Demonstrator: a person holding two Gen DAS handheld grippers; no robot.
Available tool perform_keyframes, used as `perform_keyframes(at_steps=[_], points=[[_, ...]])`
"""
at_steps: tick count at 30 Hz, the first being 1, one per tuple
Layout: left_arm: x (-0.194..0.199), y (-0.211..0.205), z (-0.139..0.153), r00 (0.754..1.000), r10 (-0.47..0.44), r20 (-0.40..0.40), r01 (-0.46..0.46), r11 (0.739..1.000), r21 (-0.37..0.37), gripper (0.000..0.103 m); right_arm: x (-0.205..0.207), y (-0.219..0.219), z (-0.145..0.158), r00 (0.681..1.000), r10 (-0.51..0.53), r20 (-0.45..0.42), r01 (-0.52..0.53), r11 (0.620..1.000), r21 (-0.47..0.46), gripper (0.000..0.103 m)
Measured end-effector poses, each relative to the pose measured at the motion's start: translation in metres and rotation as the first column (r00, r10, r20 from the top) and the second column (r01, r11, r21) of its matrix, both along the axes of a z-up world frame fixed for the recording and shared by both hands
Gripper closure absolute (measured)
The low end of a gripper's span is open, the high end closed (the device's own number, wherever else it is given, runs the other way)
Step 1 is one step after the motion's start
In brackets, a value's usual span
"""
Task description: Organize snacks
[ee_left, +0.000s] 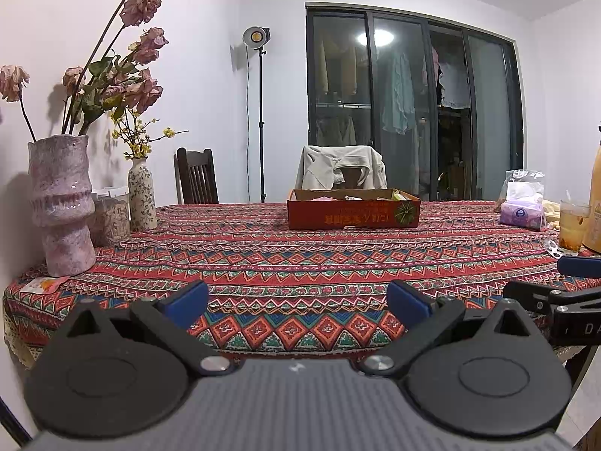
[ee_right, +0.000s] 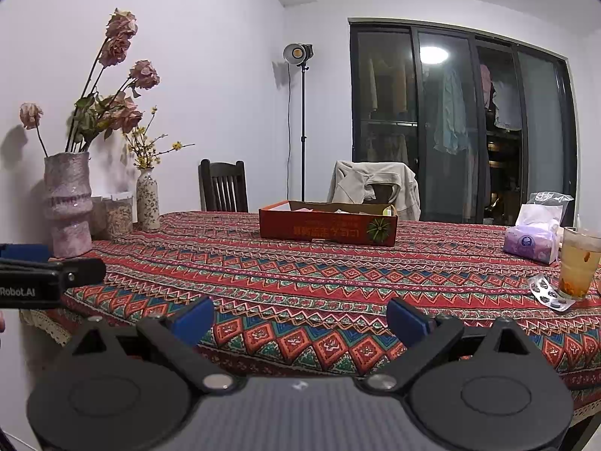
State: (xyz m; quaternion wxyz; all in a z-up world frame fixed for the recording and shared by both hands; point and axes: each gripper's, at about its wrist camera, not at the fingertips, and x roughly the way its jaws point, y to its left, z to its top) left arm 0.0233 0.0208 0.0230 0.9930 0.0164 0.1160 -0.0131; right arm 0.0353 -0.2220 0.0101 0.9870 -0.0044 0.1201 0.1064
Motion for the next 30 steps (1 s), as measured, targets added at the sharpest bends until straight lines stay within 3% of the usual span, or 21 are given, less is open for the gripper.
perform_keyframes(at_steps=[30], points=[[-0.0009, 0.0006, 0.0026, 1.000, 0.000, 0.008, 0.000, 1.000, -0.005, 0.000, -0.0042, -0.0017, 0.0021, 1.000, -0.002, 0.019, 0.002, 1.000, 0.013, 0.004]])
